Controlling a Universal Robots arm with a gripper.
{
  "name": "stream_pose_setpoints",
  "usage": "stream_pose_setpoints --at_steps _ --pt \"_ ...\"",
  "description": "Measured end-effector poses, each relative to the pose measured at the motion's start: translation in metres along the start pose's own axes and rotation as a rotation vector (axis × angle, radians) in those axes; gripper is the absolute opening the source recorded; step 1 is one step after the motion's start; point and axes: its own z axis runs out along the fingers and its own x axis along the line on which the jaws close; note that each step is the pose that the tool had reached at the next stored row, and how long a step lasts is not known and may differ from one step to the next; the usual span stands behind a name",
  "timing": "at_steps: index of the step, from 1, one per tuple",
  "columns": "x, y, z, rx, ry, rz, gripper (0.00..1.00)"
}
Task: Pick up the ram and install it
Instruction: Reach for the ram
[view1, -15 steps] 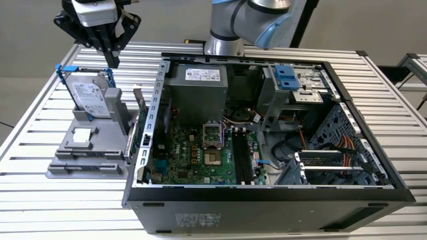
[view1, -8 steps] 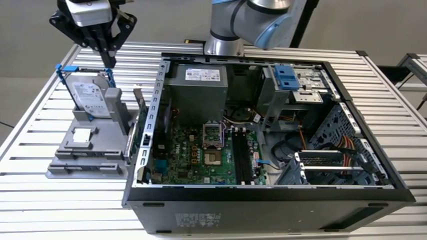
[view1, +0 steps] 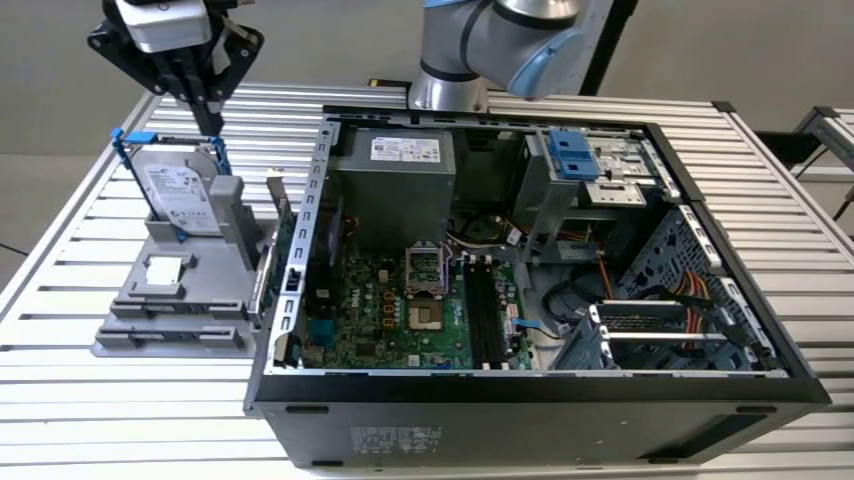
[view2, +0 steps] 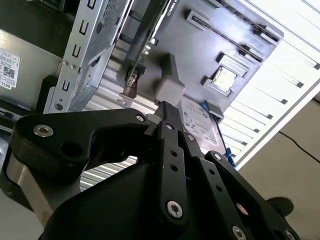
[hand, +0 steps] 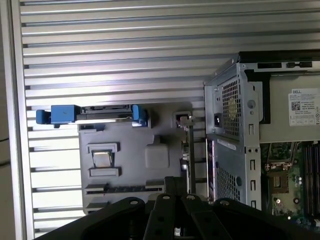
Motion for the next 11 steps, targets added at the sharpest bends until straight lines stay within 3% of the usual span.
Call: stream_pose_setpoints --at_steps 11 --pt "0.0103 -0.0007 -0.0003 0.0001 0.0001 0.000 0.00"
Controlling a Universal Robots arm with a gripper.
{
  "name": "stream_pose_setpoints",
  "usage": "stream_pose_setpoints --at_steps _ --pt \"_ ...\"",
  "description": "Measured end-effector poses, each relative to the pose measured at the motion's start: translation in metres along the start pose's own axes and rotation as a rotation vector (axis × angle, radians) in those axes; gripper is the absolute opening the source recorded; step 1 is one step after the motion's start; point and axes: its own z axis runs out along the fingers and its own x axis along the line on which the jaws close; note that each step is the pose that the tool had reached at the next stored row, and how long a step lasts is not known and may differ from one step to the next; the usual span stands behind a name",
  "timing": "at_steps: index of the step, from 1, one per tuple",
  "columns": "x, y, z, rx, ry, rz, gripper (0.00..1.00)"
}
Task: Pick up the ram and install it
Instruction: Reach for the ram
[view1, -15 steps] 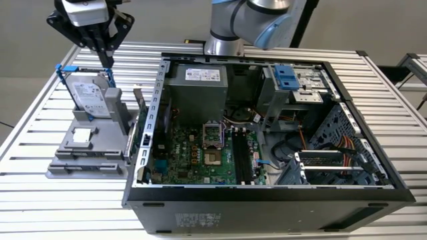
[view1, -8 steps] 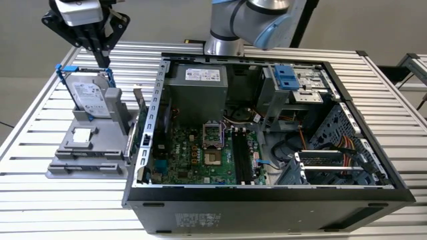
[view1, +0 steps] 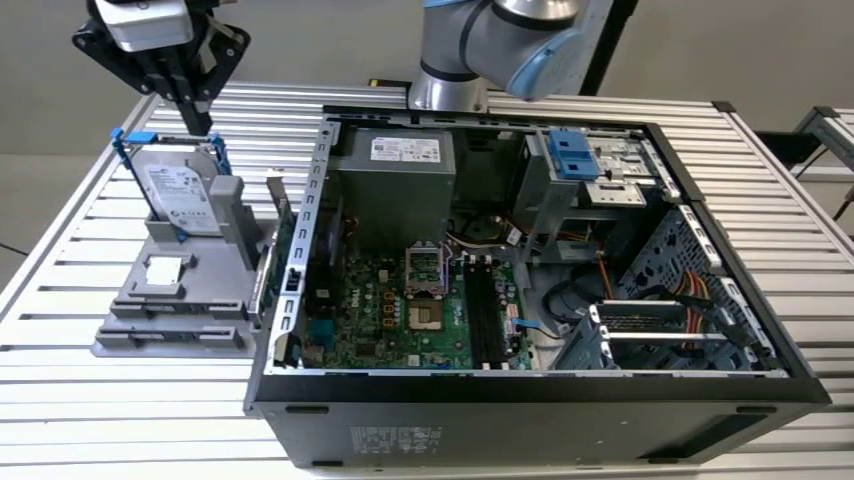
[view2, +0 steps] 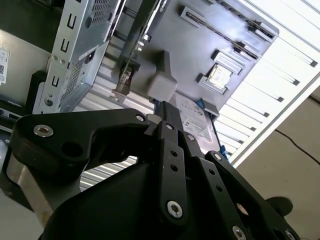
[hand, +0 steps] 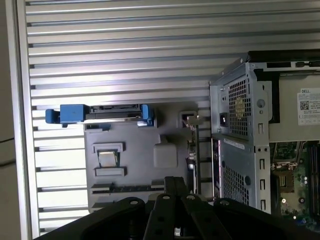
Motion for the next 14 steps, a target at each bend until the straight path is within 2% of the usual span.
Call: stream_pose_setpoints --at_steps 14 --pt "0.0130 -0.0009 -0.0002 -0.0001 0.0001 -0.003 0.00"
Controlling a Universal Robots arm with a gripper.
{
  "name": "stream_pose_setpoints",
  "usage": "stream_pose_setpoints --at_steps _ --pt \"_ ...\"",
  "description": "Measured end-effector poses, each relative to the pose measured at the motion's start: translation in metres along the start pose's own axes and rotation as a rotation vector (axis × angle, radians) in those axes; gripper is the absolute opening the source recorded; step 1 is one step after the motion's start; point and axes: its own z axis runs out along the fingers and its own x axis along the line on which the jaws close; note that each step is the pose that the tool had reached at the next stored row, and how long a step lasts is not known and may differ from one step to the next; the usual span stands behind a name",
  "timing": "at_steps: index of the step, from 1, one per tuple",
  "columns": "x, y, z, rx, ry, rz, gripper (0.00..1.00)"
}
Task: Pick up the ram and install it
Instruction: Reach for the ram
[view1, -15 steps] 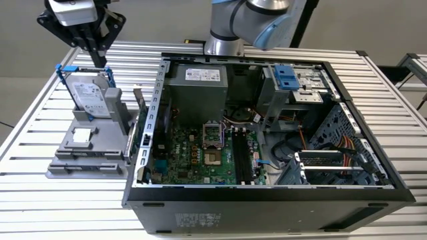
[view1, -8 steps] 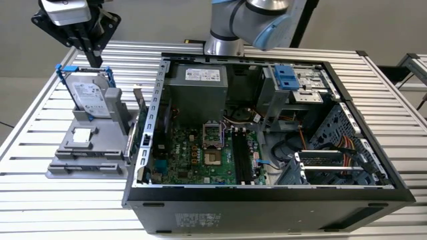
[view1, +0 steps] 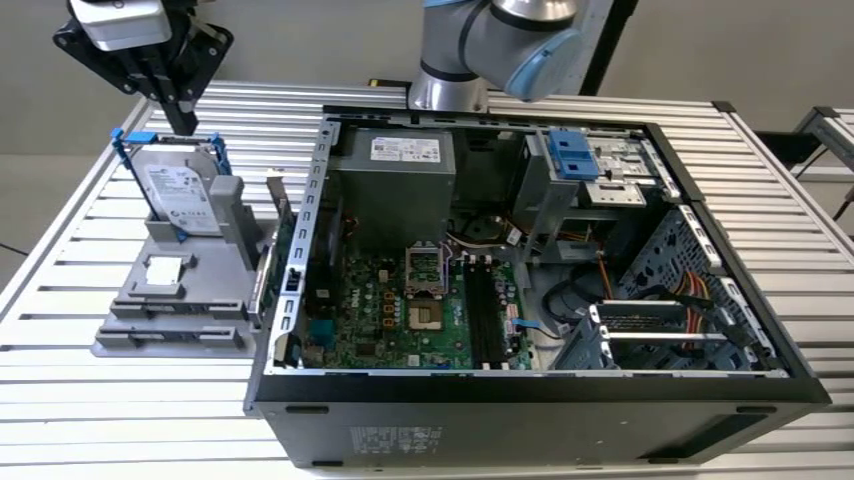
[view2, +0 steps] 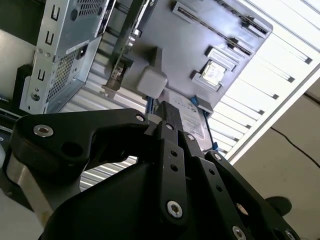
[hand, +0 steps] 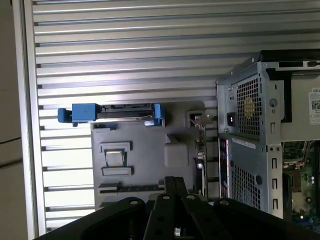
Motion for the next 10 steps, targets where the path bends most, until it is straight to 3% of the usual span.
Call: stream_pose_setpoints --at_steps 10 --pt "0.0062 -0.0004 -0.0001 -0.0003 0.0007 -0.013 0.00"
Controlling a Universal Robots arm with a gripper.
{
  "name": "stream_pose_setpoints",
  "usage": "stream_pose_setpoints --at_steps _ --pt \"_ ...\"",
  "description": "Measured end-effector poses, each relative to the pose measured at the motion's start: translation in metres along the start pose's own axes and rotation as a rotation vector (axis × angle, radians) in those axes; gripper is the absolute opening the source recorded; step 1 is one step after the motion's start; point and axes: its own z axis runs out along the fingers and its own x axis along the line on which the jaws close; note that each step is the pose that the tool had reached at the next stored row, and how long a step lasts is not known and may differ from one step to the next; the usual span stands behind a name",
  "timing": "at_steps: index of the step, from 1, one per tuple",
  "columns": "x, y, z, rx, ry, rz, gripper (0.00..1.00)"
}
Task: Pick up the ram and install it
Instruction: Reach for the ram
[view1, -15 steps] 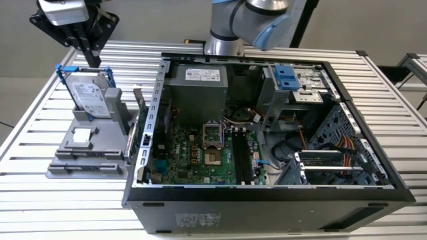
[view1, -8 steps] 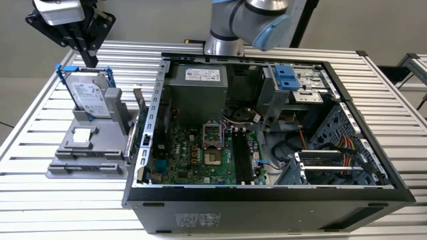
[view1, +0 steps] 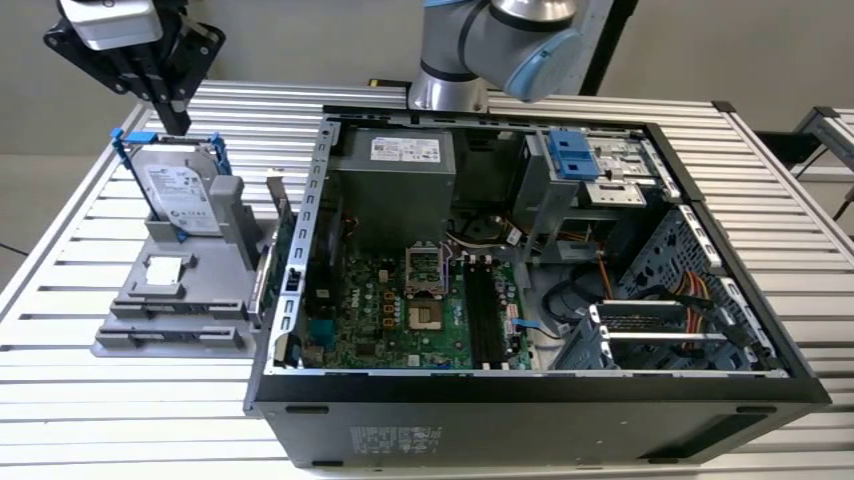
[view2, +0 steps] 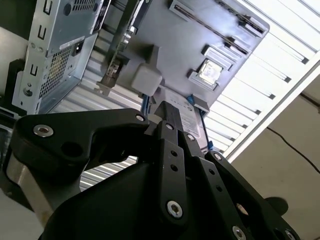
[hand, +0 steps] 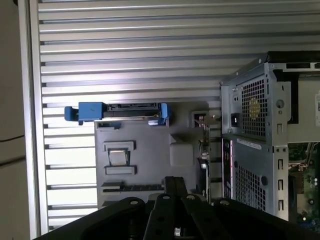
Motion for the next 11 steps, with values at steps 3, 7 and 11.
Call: stream_pose_setpoints --at_steps 3,7,11 --pt "0.0016 -0.0001 -0.0001 0.0000 0.0001 -0.002 0.00" --pt "0.0037 -0.0002 -0.0001 -0.0001 0.0003 -0.005 0.00" --pt "0.0060 -0.0004 -0.0001 -0.0001 0.0004 -0.007 0.00"
